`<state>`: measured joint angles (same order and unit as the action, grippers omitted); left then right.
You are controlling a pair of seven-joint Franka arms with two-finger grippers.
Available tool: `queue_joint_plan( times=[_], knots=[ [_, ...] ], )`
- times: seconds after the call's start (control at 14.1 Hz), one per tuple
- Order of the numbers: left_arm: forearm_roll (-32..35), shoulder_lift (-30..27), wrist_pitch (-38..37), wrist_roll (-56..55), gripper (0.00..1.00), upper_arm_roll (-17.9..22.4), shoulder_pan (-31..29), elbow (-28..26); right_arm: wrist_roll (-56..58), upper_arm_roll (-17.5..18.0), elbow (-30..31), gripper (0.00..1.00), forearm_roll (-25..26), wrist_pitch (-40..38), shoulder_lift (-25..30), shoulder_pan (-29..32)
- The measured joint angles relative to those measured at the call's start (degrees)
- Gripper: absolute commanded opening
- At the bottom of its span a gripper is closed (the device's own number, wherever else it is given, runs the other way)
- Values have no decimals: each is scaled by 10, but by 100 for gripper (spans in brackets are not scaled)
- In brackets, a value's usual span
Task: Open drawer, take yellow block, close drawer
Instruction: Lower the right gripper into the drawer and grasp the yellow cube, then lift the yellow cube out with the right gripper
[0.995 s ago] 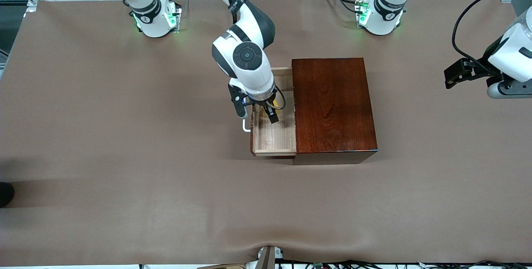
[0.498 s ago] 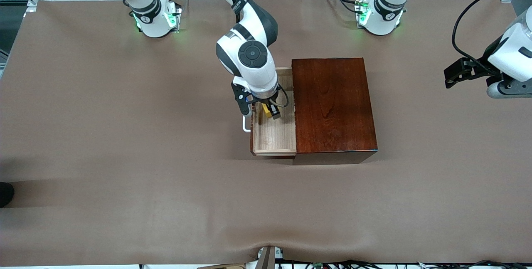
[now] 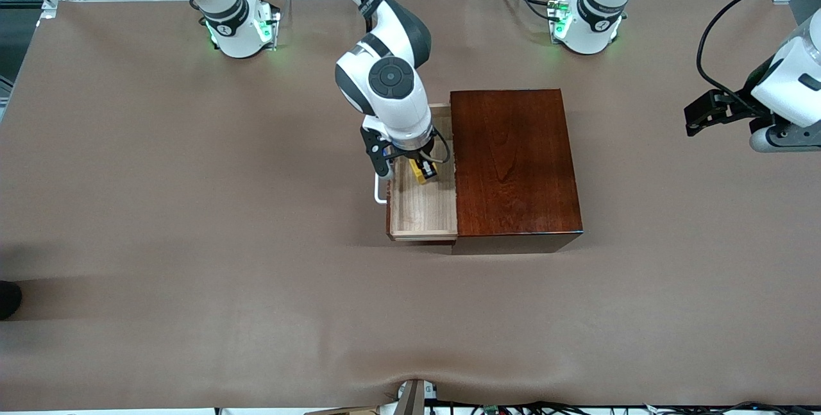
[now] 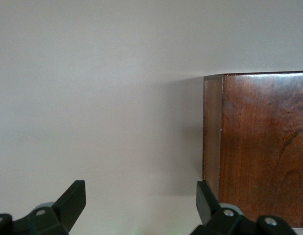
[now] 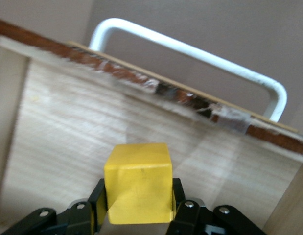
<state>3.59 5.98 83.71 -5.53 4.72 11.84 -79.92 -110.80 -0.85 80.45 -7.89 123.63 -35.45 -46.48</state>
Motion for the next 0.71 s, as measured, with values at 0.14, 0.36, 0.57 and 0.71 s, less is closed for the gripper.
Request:
queue_joint_plan(
  times=[0.14, 0.36, 0.57, 0.71],
  knots=[
    [0, 0, 0, 0, 100, 0, 0, 0, 0, -3, -18, 0, 0, -21, 1, 1],
    [0, 0, 0, 0, 100, 0, 0, 0, -1, -6, -65, 0, -3, -99, 2, 15],
    [0, 0, 0, 0, 100, 0, 0, 0, -1, -6, -96, 0, -12, -147, 3, 39],
    [0, 0, 0, 0, 100, -1, 0, 0, 6, -6, -113, 0, -12, -175, 3, 53]
  ],
)
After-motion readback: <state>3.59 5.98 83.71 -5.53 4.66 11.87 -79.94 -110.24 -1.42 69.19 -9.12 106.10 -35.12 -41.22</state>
